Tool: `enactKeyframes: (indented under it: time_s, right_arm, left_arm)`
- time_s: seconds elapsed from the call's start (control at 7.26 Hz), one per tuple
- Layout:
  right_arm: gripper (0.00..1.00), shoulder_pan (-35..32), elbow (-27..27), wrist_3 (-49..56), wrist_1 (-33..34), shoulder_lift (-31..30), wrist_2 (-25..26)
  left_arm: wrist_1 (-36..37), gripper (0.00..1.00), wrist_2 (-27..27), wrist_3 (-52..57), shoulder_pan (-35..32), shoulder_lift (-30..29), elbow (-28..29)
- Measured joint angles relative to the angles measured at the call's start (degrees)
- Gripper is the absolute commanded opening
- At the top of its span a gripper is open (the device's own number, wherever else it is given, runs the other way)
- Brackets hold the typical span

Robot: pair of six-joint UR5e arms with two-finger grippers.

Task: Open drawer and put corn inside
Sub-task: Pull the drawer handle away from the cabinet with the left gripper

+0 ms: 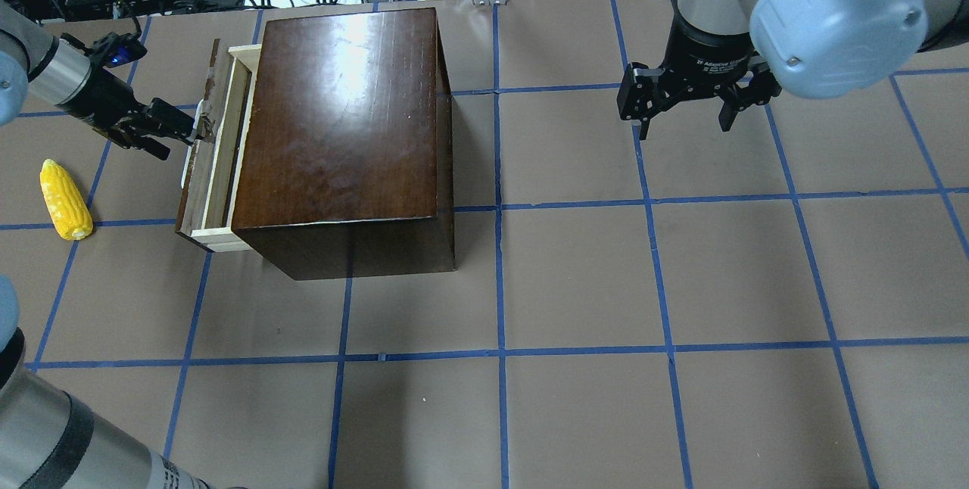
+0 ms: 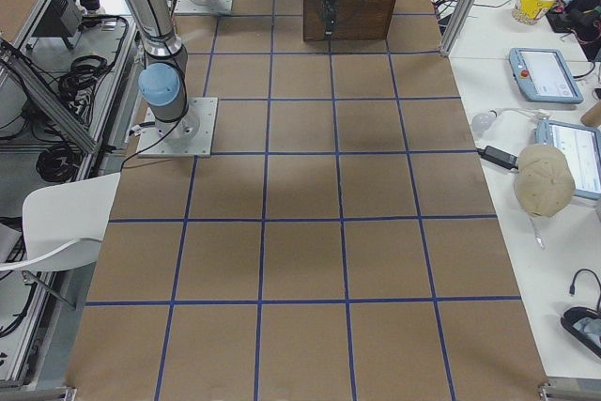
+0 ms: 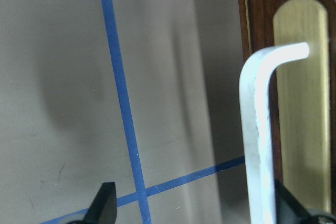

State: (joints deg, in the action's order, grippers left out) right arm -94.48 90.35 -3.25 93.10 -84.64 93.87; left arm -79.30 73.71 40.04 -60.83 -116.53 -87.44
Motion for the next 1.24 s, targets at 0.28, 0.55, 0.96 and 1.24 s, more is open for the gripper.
enactKeyframes:
  time_s: [0.28,0.55,0.96,1.24]
  right_arm:
    - [1.0,0.0,0.0,0.0,0.0,0.0,0.0]
    - [1.0,0.0,0.0,0.0,0.0,0.0,0.0]
    - [1.0,0.0,0.0,0.0,0.0,0.0,0.0]
    - [1.0,0.0,0.0,0.0,0.0,0.0,0.0]
  left_arm:
    - [-0.2,1.0,0.7,1.3,0.0,-0.5,1.3]
    - [-0.6,1.0,2.1,2.0,0.5,-1.1,2.9]
    - [-0.6,1.0,3.1,4.4,2.5,-2.0,4.1]
    - [-0.8,1.0,3.3,4.7,2.7,-2.4,5.1]
